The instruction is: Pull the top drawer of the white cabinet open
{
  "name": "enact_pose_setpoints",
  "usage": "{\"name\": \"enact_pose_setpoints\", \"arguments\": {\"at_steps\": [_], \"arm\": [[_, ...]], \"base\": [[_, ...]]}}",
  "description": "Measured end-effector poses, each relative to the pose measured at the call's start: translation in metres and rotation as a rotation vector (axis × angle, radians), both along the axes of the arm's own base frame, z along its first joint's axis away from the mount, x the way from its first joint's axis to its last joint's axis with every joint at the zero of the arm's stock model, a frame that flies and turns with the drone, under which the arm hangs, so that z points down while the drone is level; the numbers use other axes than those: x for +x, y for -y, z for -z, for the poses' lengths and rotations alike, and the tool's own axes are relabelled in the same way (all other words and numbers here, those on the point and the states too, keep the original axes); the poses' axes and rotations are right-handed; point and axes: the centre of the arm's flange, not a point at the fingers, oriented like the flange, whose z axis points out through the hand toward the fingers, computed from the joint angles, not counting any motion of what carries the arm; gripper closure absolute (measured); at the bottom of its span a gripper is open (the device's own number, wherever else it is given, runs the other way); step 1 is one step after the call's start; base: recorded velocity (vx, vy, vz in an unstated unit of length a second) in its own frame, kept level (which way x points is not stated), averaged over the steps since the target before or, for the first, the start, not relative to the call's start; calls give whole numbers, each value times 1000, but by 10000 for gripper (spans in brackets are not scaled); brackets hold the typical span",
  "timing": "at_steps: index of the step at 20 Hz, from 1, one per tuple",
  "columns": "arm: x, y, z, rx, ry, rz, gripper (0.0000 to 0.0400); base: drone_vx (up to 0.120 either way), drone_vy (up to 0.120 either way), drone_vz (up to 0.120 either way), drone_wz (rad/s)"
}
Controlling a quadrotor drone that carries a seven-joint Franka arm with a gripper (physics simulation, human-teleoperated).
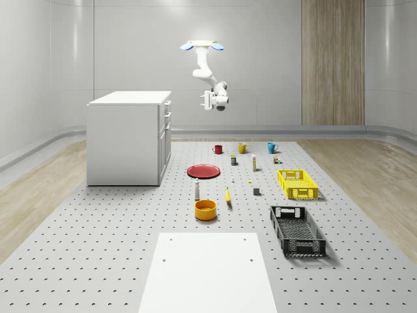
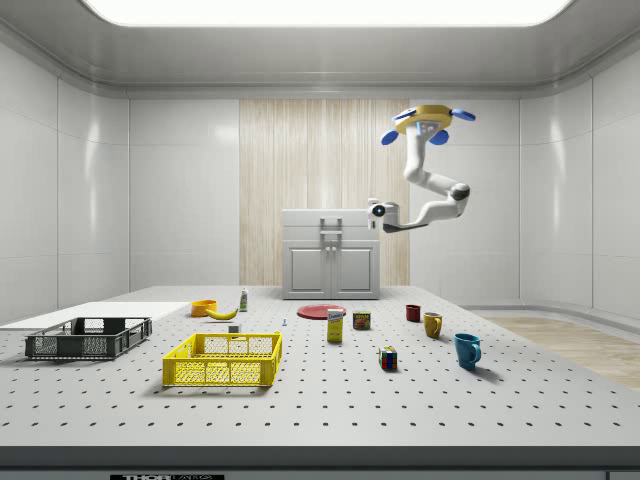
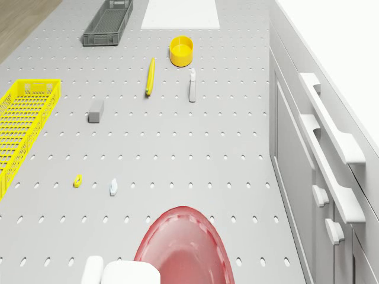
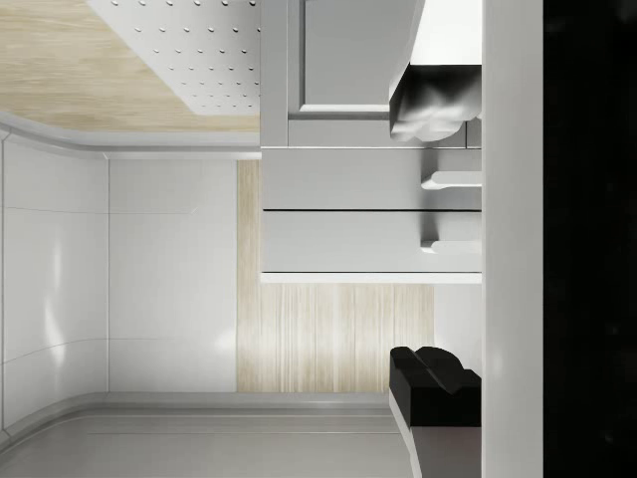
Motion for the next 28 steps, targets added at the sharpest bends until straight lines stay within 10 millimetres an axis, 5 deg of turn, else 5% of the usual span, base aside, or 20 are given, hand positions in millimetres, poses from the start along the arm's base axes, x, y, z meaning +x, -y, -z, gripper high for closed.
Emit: {"name": "enact_pose_setpoints", "arguments": {"at_steps": [28], "arm": [[0,0,0,0,0,0,95]], "base": [[120,0,0,0]]}}
